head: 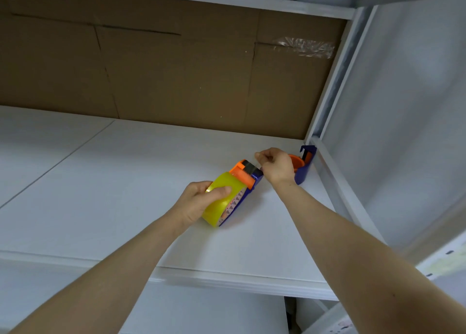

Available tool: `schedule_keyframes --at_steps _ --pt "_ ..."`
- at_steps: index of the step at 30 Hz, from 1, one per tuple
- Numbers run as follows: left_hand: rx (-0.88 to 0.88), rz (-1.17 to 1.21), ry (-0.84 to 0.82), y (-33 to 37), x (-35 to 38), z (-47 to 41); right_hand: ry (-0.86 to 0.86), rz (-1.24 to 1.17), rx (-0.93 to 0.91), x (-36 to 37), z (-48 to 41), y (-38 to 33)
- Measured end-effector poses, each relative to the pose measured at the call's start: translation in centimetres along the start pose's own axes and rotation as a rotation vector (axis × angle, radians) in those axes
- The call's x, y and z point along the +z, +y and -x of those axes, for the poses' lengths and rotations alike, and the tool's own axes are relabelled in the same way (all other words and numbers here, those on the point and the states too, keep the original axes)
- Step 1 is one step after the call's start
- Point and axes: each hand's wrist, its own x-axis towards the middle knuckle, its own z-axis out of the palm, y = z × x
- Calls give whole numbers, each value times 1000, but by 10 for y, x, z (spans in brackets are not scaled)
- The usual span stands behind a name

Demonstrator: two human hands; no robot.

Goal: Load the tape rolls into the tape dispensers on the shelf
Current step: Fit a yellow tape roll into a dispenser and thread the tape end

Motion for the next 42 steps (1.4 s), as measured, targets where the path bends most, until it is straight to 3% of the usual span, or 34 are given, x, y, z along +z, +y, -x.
schedule_keyframes --at_steps 13,17,20,34,36,42 --pt "30 29 79 -8 -5 -5 -56 -165 41 0 -8 3" --pt "35 31 90 -10 -5 -6 -237 -555 317 -7 -9 6" --pt "42 17 88 -11 -5 -6 -315 -754 417 -15 -12 8" --pt "58 45 172 -19 -7 -3 -267 -592 435 3 2 8" --pt "51 60 183 -20 -7 -2 -289 -595 493 6 9 6" --pt "64 85 213 -22 -7 0 -371 -914 870 12 20 12"
